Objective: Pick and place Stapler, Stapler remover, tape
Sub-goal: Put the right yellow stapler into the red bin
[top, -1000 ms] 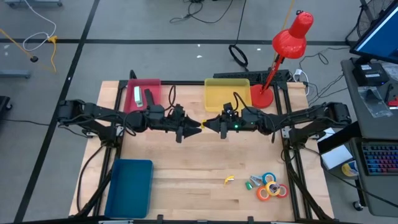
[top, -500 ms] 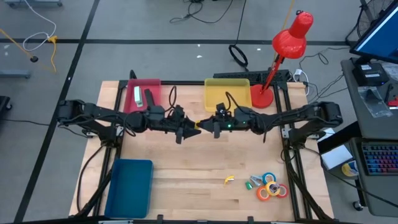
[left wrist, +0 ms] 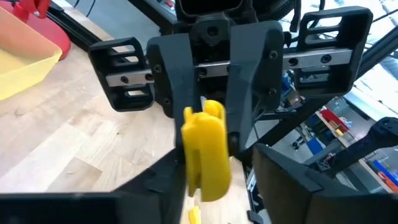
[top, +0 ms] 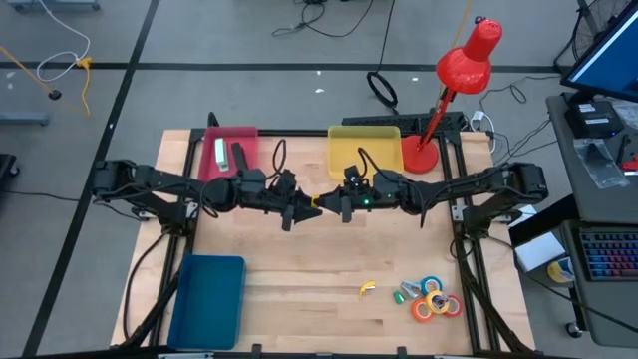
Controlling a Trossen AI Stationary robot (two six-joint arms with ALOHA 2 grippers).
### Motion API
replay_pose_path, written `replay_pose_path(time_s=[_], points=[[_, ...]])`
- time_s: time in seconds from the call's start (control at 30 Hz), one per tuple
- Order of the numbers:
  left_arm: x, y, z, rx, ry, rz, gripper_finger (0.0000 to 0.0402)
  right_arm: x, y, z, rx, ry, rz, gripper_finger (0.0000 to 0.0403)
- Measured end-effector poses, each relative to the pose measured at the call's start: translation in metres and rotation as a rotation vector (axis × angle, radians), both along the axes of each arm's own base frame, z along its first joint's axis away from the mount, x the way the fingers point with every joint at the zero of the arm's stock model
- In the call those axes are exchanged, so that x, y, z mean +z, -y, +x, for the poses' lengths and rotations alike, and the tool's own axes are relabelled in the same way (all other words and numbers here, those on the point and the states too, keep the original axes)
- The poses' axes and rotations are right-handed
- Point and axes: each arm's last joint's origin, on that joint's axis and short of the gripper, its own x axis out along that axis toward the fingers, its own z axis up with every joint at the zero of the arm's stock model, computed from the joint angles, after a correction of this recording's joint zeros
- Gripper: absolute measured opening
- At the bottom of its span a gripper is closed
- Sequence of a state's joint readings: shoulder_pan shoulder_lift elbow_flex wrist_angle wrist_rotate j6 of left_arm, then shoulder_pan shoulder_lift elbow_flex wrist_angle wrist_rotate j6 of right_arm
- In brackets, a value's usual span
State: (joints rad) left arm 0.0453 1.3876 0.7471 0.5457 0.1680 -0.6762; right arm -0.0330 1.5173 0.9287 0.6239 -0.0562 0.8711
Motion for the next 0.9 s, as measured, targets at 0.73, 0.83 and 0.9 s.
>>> replay_pose_path(time_s=[0.73, 0.83, 0.9], points=[[-0.007, -0.007, -0.002, -0.063, -0.073, -0.007, 0.0053, -0.005, 0.000, 0.000, -0.001, -0.047, -0.019, 0.0088], [-0.011, -0.003, -0.003, -0.089, -0.115, -0.026, 0.0053, -0.005, 0.000, 0.000, -0.001, -0.053, -0.019, 0.0112], [-0.012, -0.001, -0.003, -0.120, -0.133, -0.042, 0.0053, -0.006, 0.000, 0.000, -0.002, -0.063, -0.019, 0.0129]])
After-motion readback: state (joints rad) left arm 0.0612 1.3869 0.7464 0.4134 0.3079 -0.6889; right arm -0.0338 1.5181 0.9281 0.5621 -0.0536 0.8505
